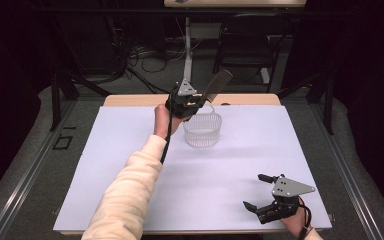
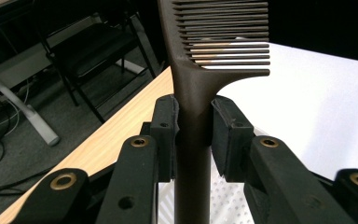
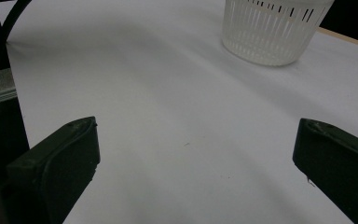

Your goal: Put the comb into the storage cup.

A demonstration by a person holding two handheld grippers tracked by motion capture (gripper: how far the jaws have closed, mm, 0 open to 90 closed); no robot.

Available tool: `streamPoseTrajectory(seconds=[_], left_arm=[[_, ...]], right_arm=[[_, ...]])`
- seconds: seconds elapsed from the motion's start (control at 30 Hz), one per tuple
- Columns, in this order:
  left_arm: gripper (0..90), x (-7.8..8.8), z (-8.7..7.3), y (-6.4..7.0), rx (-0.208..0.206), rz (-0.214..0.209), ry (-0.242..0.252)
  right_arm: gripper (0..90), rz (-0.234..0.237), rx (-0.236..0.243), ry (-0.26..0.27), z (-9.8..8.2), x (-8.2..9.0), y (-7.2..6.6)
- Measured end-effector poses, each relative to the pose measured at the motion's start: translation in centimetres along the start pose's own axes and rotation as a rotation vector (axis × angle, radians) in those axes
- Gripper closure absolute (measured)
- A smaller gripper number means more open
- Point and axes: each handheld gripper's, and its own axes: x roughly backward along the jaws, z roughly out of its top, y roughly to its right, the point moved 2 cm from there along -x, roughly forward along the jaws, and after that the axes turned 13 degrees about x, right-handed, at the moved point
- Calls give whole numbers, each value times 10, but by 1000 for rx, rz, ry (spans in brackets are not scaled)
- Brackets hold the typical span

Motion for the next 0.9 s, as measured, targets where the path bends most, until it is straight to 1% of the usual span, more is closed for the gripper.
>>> streamPoseTrajectory(seconds=[0.47, 0.67, 0.9], left_arm=[[720, -9, -6, 3, -1, -12, -2], [720, -13, -9, 4, 4, -19, -11], [720, -17, -11, 5, -2, -26, -24]], right_arm=[[1, 0, -2, -2, 0, 0, 0], [1, 1, -1, -4, 0, 0, 0], [1, 0, 0, -3, 0, 0, 0]])
